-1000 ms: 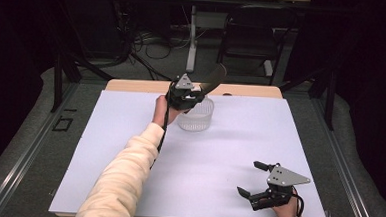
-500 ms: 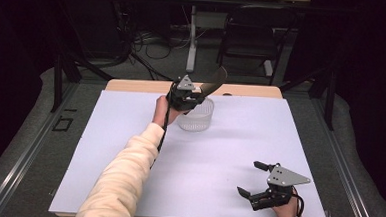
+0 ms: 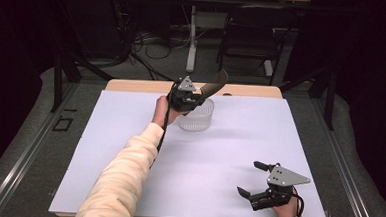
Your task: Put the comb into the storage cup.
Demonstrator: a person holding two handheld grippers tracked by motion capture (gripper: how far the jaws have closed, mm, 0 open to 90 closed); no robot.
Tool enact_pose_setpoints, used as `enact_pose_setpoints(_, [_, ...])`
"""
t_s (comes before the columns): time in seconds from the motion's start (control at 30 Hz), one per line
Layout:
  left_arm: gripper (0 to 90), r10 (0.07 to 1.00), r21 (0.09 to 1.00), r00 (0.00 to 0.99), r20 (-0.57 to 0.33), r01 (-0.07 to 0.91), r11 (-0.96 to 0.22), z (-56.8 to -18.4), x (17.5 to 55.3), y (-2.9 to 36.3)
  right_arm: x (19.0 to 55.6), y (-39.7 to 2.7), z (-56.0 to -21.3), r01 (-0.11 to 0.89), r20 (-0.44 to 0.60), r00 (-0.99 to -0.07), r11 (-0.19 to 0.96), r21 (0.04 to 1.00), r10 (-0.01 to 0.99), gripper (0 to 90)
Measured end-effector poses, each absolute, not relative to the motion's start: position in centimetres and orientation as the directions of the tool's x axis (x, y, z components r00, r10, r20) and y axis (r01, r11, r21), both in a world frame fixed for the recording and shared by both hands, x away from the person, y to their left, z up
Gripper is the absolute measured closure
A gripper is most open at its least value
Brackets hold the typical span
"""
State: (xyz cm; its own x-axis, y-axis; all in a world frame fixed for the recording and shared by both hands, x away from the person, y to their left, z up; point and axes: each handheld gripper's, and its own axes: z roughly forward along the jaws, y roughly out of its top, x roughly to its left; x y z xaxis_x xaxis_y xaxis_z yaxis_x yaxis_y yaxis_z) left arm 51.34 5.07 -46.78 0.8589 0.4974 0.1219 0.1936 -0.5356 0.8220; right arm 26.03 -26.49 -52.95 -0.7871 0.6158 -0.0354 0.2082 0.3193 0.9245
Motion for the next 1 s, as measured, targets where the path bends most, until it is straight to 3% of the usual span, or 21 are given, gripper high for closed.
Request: enact_pose_setpoints(1.0, [71.0, 0.475, 0.791, 0.87, 0.132, 0.196, -0.579, -47.51, 51.62, 4.4, 26.04, -26.52, -52.94, 0.211, -0.032, -0.787, 0.319, 0.924, 0.616, 0.3])
